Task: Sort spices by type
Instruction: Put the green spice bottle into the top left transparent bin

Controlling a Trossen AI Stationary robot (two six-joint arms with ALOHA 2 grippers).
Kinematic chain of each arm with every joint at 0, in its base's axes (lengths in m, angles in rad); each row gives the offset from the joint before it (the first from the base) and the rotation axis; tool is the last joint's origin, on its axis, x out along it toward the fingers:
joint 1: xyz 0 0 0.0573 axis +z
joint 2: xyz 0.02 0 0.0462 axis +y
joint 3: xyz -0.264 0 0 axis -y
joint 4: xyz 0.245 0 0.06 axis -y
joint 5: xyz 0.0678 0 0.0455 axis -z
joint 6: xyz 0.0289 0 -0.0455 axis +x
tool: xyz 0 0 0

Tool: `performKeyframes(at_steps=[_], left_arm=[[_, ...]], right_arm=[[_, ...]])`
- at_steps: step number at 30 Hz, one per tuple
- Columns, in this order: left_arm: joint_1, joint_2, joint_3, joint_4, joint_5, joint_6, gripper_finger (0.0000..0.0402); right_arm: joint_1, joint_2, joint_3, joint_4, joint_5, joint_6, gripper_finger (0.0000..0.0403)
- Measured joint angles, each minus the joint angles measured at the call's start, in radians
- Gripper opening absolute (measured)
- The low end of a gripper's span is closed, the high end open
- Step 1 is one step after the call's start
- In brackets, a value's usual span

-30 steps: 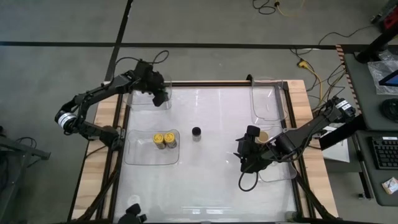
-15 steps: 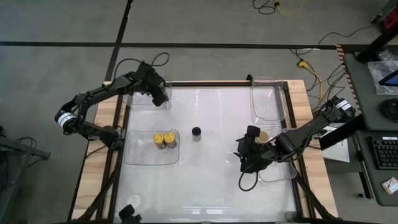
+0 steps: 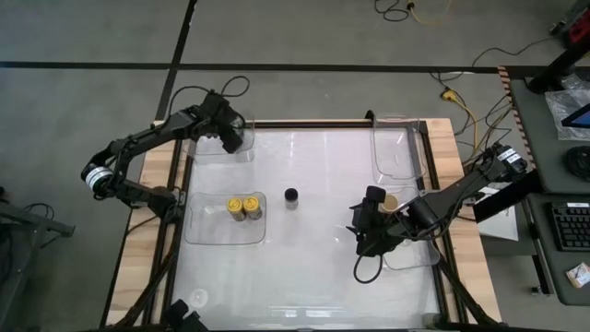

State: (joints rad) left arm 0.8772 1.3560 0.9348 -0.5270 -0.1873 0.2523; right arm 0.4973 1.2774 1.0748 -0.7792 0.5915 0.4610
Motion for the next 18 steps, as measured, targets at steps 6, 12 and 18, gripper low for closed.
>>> performKeyframes(at_steps=[6, 12, 18], left_arm=[[0.002, 0.000, 0.002, -0.023, -0.024, 0.001, 0.0132], [0.002, 0.000, 0.003, -0.070, -0.072, 0.000, 0.0132], [0.004, -0.001, 0.003, -0.092, -0.164, -0.013, 0.0132]], right_arm=[[0.000, 0.000, 0.000, 0.000, 0.000, 0.000, 0.0247], [0.000, 0.000, 0.000, 0.000, 0.000, 0.000, 0.0236], [0.000, 0.000, 0.000, 0.000, 0.000, 0.000, 0.0234]])
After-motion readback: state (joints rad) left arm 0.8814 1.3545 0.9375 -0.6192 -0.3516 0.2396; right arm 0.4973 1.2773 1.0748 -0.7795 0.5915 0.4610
